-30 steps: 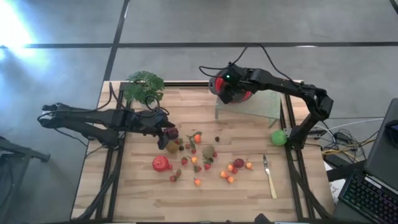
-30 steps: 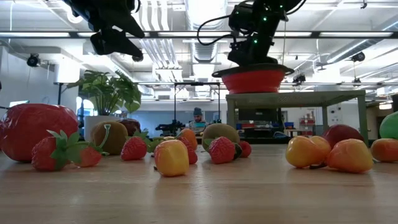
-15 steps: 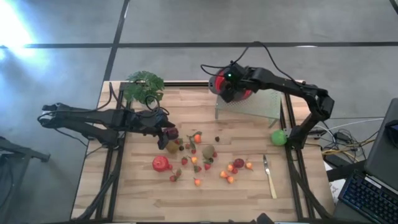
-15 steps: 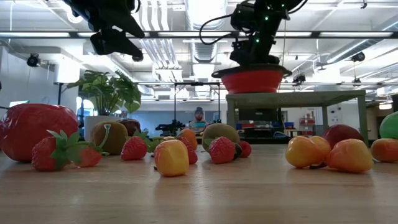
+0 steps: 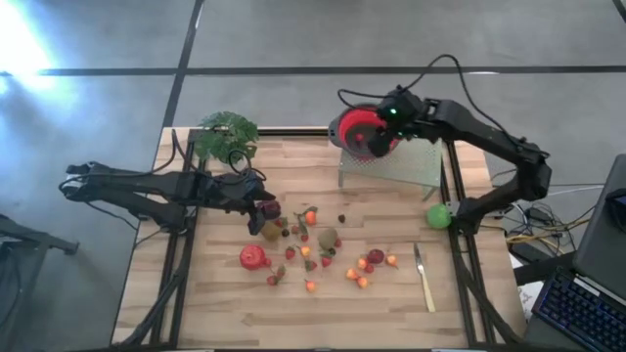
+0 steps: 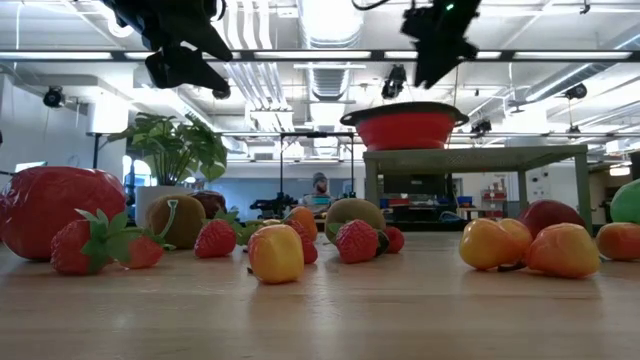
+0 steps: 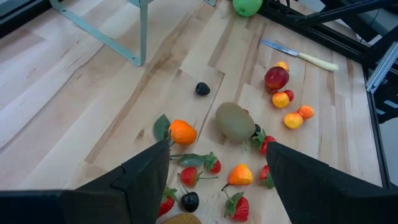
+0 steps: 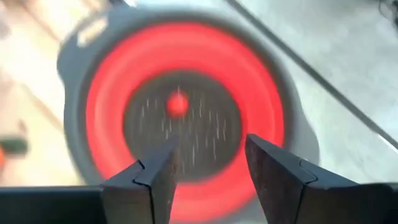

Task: Pick & Place Fruit
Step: Put the green apple into the strainer bowl on the shelf

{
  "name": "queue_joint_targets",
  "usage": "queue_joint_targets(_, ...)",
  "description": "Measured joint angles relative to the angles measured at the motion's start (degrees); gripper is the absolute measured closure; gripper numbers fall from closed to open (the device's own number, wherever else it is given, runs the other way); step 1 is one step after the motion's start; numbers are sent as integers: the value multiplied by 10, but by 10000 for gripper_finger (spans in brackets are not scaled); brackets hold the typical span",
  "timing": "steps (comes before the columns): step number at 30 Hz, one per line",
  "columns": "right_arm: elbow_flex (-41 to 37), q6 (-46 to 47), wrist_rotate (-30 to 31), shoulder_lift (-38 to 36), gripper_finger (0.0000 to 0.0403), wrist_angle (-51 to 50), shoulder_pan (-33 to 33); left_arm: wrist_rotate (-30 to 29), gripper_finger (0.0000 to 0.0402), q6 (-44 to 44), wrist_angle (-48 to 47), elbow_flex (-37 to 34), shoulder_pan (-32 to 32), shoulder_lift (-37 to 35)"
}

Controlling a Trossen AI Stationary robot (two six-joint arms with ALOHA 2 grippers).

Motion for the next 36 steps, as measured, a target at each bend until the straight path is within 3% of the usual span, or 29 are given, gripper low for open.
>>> queue_joint_targets(10,-9,143,-2,-60,261,-281,130,0,128,0,0,0,0,0)
queue_joint_targets(18,-108,312,-20,-110,298,-277,286,0,128,0,0,1,0,0)
queue_joint_targets(23,-201,414,-70,-111,325,-278,355,0,128,0,0,1,0,0)
queue_joint_targets(31,-332,494,-111,-97,388,-279,383,0,128,0,0,1,0,0)
queue_joint_targets(36,-386,531,-109,-97,394,-278,383,0,128,0,0,1,0,0)
